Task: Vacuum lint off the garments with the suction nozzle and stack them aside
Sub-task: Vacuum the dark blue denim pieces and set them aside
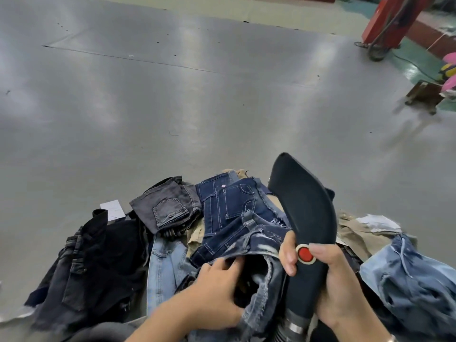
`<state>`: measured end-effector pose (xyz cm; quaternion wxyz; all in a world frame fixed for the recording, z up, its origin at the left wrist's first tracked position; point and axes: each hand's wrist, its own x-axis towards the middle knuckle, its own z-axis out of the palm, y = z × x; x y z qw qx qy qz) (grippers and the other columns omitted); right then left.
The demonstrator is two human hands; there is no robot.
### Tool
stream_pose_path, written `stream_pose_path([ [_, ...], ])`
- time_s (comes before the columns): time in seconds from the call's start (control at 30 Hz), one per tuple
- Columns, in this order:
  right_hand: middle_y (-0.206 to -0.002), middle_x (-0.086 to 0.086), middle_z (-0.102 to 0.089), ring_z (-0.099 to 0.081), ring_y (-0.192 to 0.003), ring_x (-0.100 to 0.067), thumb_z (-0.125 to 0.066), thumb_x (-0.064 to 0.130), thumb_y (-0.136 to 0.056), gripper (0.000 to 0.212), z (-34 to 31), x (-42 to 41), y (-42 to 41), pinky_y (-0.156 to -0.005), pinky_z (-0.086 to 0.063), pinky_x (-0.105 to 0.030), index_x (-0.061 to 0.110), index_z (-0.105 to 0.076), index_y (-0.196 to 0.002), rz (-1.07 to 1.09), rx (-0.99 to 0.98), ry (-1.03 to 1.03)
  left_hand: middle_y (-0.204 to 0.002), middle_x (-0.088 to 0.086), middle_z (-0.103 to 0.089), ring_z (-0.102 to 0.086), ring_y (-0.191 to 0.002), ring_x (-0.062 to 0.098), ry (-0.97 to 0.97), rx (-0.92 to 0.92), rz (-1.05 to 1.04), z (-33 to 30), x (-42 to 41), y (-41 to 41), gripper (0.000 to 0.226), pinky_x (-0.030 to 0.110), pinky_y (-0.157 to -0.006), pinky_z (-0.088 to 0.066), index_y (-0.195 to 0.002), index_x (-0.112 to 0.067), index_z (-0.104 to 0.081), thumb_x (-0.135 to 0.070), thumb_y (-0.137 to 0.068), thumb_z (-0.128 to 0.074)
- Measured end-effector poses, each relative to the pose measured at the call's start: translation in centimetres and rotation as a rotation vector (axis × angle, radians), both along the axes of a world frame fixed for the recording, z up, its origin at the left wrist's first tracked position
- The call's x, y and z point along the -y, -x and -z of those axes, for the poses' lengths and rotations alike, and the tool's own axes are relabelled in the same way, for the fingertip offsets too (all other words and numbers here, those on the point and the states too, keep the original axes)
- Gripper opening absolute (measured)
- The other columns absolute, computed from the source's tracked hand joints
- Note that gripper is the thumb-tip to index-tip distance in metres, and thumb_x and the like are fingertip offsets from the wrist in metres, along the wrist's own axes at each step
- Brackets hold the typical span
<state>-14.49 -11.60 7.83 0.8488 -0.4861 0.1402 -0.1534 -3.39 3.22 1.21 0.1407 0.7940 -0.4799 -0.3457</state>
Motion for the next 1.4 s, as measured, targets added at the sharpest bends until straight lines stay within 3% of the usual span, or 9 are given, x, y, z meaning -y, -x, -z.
stream_pose_path([
  [0.1,-0.056,-0.009,-0.047,-0.043,-0.048,-0.015,-0.056,0.022,-0.061,0.016,0.4,-0.4,-0.1,-0.050,-0.041,-0.021,0.007,-0.053,-0.059,-0.052,-0.005,-0.015,-0.141,-0.010,-0.031,-0.024,-0.128,0.007,0.252,-0.106,-0.005,0.0,0.6,1.4,0.071,0.023,-0.101,-0.019,-0.146,-0.035,-0.017,-0.051,-0.087,-0.054],
  [0.23,-0.056,-0.009,-0.047,-0.044,-0.049,-0.015,-0.066,0.026,-0.058,0.023,0.6,-0.2,-0.3,-0.050,-0.042,-0.021,0.007,-0.053,-0.060,-0.078,0.008,-0.040,-0.125,0.002,-0.056,-0.051,-0.116,0.013,0.467,-0.078,0.076,0.1,0.8,0.8,0.026,0.029,-0.100,-0.041,-0.111,-0.006,-0.066,-0.006,-0.088,-0.052],
  [0.33,-0.056,-0.007,-0.047,-0.044,-0.049,-0.013,-0.074,0.032,-0.053,0.029,0.2,1.1,0.1,-0.050,-0.043,-0.020,0.009,-0.056,-0.060,-0.043,0.002,-0.056,-0.104,-0.025,-0.052,-0.050,-0.097,-0.004,0.548,-0.143,-0.023,-1.1,0.1,-0.5,0.016,0.017,-0.085,-0.040,-0.081,-0.023,-0.059,-0.011,-0.085,-0.048],
  [0.53,-0.055,-0.008,-0.043,-0.041,-0.049,-0.016,-0.077,0.036,-0.043,0.040,-0.3,4.2,1.0,-0.048,-0.042,-0.022,0.008,-0.052,-0.057,0.085,-0.104,0.006,-0.098,-0.010,-0.044,-0.039,-0.101,0.017,0.668,-0.141,0.011,-4.5,-1.9,-3.1,0.019,0.027,-0.089,-0.035,-0.077,-0.024,-0.040,-0.025,-0.085,-0.057],
  [0.83,-0.058,-0.013,-0.045,-0.044,-0.048,-0.019,-0.067,0.022,-0.054,0.030,0.5,3.0,0.2,-0.048,-0.045,-0.023,0.000,-0.048,-0.062,0.084,-0.092,0.095,-0.074,-0.005,-0.048,-0.040,-0.069,0.011,0.519,-0.747,-0.133,-5.8,-2.9,-4.0,0.012,0.022,-0.061,-0.031,-0.070,-0.021,-0.046,-0.027,-0.071,-0.057],
  [0.97,-0.061,-0.015,-0.048,-0.046,-0.049,-0.020,-0.054,0.009,-0.066,0.019,0.7,2.4,-0.4,-0.049,-0.045,-0.024,-0.005,-0.045,-0.072,0.148,-0.109,0.123,-0.067,-0.013,-0.048,-0.040,-0.066,0.004,0.359,-0.522,-0.283,-3.2,-0.7,-2.3,0.012,0.028,-0.069,-0.039,-0.074,-0.026,-0.051,-0.020,-0.084,-0.049],
  [1.1,-0.060,-0.014,-0.051,-0.049,-0.050,-0.021,-0.061,0.009,-0.068,0.016,0.4,1.7,-1.0,-0.048,-0.047,-0.025,0.002,-0.048,-0.075,0.207,-0.136,0.087,-0.062,-0.008,-0.048,-0.041,-0.060,0.003,0.476,-0.369,-0.244,-3.4,-0.7,-0.4,0.020,0.022,-0.059,-0.034,-0.074,-0.031,-0.057,-0.049,-0.082,-0.059],
  [1.27,-0.063,-0.020,-0.059,-0.058,-0.052,-0.028,-0.069,0.036,-0.070,0.045,0.1,1.9,-0.3,-0.064,-0.055,-0.044,0.001,-0.053,-0.094,0.203,-0.277,0.168,-0.069,0.011,-0.052,-0.045,-0.067,0.010,0.685,-0.249,-0.528,-3.7,-1.3,-2.6,0.046,0.035,-0.066,-0.038,-0.079,-0.001,-0.054,-0.044,-0.094,-0.049],
  [1.4,-0.061,-0.023,-0.062,-0.058,-0.046,-0.034,-0.081,0.061,-0.054,0.062,-0.6,0.8,1.5,-0.047,-0.052,-0.036,0.019,-0.063,-0.097,0.094,-0.354,0.249,-0.062,-0.001,-0.050,-0.041,-0.056,0.004,0.740,-0.054,-0.623,-3.4,-1.5,-3.2,0.032,0.023,-0.057,-0.034,-0.071,-0.015,-0.046,-0.040,-0.089,-0.045],
])
